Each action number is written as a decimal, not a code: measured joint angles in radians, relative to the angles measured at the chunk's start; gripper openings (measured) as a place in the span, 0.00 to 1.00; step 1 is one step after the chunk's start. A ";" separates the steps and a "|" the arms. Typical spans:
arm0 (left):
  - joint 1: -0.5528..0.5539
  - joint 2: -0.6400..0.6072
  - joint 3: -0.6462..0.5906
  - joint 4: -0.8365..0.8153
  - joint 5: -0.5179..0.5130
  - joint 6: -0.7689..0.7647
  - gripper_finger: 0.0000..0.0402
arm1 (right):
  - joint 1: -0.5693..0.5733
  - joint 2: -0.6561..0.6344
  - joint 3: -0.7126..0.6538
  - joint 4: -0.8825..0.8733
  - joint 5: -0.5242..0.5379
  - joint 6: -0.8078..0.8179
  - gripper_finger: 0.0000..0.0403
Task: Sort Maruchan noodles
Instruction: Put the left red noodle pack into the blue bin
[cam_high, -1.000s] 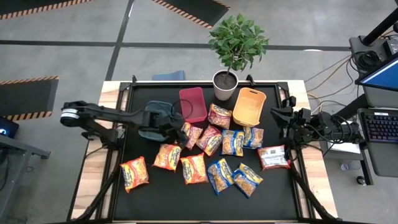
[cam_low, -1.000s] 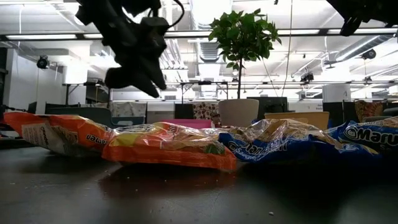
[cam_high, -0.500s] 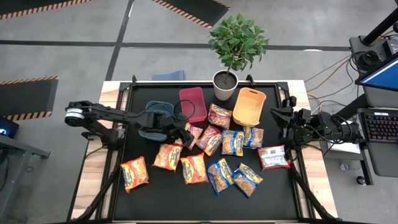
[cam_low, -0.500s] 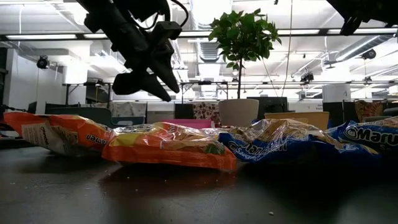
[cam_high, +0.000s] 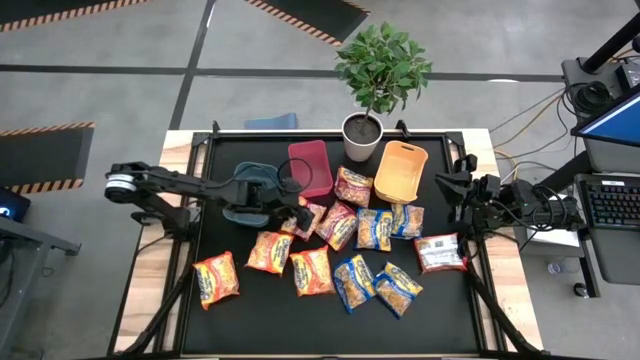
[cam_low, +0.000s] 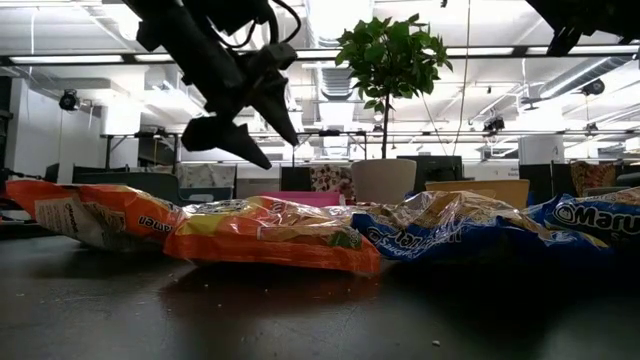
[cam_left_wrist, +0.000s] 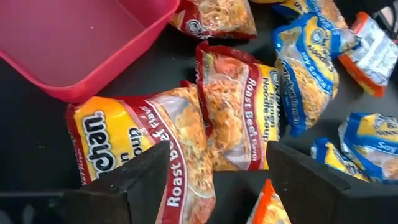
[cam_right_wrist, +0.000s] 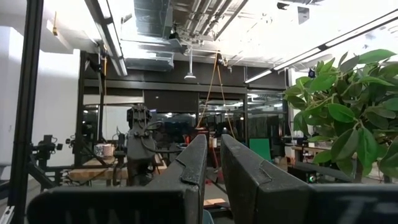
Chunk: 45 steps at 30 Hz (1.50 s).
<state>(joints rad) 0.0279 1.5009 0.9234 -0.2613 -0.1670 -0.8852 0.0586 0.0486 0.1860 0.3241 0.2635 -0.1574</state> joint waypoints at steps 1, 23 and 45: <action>0.001 0.007 0.000 0.003 -0.001 0.000 0.62 | 0.000 0.000 0.000 0.000 0.000 0.000 0.10; 0.055 0.110 -0.001 -0.057 -0.062 0.039 0.56 | 0.000 0.000 0.000 0.001 0.003 -0.019 0.10; 0.047 0.187 0.001 -0.022 -0.034 0.037 0.43 | 0.000 0.000 0.000 -0.002 0.028 -0.026 0.10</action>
<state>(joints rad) 0.0746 1.6878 0.9245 -0.2833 -0.2009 -0.8478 0.0583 0.0486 0.1864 0.3223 0.2916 -0.1834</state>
